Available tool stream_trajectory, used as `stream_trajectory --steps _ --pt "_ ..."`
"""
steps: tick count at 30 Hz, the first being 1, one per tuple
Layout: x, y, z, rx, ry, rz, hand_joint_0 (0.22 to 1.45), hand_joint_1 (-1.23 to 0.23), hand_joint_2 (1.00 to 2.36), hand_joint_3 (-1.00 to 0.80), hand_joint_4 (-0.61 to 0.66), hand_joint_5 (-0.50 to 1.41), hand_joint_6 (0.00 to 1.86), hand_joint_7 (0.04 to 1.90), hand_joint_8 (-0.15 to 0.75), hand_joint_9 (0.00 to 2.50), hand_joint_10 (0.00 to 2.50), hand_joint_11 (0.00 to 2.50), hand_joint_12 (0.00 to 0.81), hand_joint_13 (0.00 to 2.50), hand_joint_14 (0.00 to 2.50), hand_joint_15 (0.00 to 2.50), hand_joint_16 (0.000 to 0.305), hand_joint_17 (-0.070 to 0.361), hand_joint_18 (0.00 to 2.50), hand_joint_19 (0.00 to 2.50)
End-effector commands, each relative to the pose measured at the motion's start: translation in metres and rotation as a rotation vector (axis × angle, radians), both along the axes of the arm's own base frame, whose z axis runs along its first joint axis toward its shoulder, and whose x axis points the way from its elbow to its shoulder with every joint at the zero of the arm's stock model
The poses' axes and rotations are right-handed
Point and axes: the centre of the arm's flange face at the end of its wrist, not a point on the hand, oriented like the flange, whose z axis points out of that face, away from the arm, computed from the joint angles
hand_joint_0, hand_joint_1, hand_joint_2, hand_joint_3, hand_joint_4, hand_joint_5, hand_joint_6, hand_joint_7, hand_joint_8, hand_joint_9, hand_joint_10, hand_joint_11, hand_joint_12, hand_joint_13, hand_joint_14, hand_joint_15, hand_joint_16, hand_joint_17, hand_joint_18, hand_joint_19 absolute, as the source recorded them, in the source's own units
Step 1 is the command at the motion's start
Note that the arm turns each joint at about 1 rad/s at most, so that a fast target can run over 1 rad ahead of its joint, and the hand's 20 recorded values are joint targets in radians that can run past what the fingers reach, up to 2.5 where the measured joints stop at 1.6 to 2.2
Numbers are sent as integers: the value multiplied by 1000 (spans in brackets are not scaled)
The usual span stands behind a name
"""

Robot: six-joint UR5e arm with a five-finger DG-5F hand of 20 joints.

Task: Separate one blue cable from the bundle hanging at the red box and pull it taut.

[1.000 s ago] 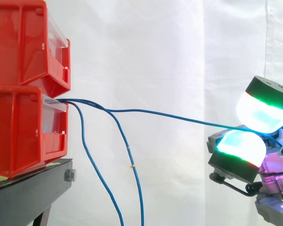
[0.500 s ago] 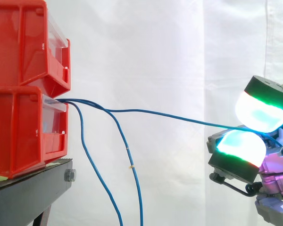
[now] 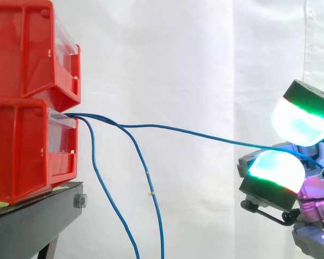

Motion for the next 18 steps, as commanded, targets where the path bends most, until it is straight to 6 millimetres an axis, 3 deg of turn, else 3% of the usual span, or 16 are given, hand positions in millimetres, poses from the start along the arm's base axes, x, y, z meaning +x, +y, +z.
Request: stream_trajectory --steps 1,6,12,16,18 --pt "0 -1 0 0 -1 -1 504 -705 1000 -500 213 -207 897 1133 363 974 1685 1509 430 1230 1387 1485 60 134 1103 832" --pt "0 0 0 0 1 0 637 -718 1002 -470 185 -206 898 1178 327 979 1584 1566 391 1222 1292 1566 54 122 1059 858" --pt "0 0 0 0 -1 0 659 -723 1016 -308 147 -196 900 1215 330 997 1587 1567 398 1241 1278 1579 53 120 1077 862" --pt "0 -1 0 0 -1 -1 666 -725 1015 -320 146 -196 902 1210 323 997 1586 1571 393 1241 1269 1603 54 121 1078 862" --pt "0 0 0 0 -1 0 635 -688 1006 -433 159 -196 899 1185 324 997 1581 1599 400 1240 1276 1602 54 121 1076 863"
